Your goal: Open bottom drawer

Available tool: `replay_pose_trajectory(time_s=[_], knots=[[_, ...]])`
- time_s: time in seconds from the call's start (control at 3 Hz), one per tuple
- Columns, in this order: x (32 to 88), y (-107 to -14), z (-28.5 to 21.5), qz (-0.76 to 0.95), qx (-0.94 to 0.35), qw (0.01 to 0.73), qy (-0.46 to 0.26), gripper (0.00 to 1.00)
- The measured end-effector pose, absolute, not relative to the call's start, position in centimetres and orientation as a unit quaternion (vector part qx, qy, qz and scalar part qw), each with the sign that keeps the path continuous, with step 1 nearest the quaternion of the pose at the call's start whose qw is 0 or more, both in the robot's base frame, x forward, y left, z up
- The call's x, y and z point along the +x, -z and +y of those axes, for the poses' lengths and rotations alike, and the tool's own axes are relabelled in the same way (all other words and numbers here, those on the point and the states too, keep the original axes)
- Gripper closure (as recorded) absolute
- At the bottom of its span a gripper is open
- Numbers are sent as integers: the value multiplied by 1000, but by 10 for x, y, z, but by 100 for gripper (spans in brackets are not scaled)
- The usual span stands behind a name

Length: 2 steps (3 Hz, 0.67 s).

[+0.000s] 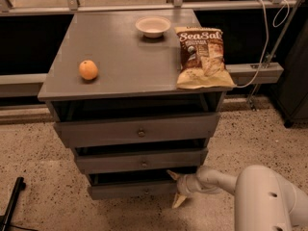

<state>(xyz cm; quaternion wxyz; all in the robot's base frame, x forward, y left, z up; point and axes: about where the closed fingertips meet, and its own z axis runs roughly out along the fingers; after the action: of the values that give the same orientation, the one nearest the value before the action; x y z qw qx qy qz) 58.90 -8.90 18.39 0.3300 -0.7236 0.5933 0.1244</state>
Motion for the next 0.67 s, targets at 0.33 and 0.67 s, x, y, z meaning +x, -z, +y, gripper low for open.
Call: replay_pose_trajectory(time_s=[0.33,0.67], knots=[[589,-184,-89,593,-724,330,-124,0],[595,-173,-98,608,-725,302,-121,2]])
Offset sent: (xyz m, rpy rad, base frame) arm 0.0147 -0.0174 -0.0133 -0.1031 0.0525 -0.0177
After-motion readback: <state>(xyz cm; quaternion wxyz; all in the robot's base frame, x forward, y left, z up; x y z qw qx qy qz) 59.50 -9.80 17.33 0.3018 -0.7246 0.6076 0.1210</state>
